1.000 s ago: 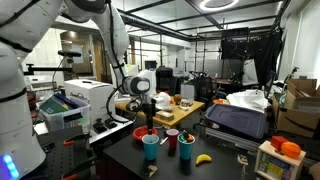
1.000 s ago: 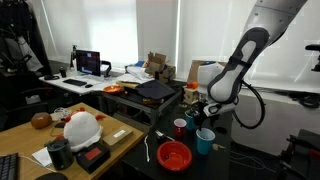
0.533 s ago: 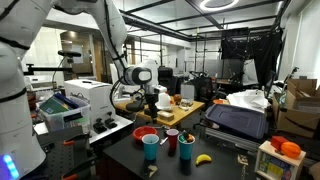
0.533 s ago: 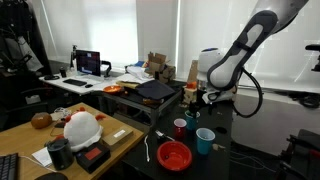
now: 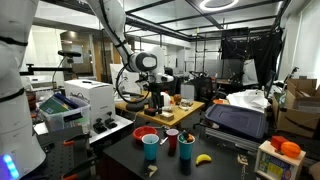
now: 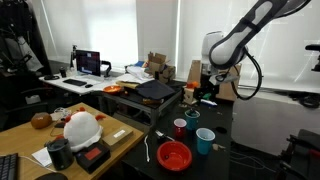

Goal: Put the sweets inside the blue cup.

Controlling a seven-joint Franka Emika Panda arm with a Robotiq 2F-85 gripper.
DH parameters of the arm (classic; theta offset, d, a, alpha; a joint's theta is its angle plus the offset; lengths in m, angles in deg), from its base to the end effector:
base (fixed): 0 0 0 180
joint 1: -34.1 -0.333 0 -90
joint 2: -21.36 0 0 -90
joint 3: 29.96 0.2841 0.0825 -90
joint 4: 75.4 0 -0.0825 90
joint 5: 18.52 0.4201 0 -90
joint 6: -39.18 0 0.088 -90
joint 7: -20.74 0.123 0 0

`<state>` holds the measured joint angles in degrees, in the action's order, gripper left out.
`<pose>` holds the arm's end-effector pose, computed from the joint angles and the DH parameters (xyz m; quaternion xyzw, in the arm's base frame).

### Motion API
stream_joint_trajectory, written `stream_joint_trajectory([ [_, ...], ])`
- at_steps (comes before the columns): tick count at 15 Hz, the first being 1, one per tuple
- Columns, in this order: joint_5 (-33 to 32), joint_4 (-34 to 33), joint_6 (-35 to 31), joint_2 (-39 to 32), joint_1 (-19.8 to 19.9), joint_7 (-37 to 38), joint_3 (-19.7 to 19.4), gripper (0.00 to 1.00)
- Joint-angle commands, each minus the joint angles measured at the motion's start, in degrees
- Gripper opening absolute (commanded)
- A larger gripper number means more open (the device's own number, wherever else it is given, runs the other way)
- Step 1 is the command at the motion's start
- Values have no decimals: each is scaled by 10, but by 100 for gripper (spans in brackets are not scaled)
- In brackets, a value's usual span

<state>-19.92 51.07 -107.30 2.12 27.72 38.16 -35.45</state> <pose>0.5662 0.0063 0.1525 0.9911 -0.1309 0.0108 0.0211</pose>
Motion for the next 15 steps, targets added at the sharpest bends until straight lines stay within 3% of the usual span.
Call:
stream_joint_trajectory([
  [1, 15, -13, 86, 49, 25, -44, 22, 100],
  [7, 18, -34, 174, 96, 34, -44, 33, 100],
  [15, 61, -47, 233, 153, 47, -93, 40, 100],
])
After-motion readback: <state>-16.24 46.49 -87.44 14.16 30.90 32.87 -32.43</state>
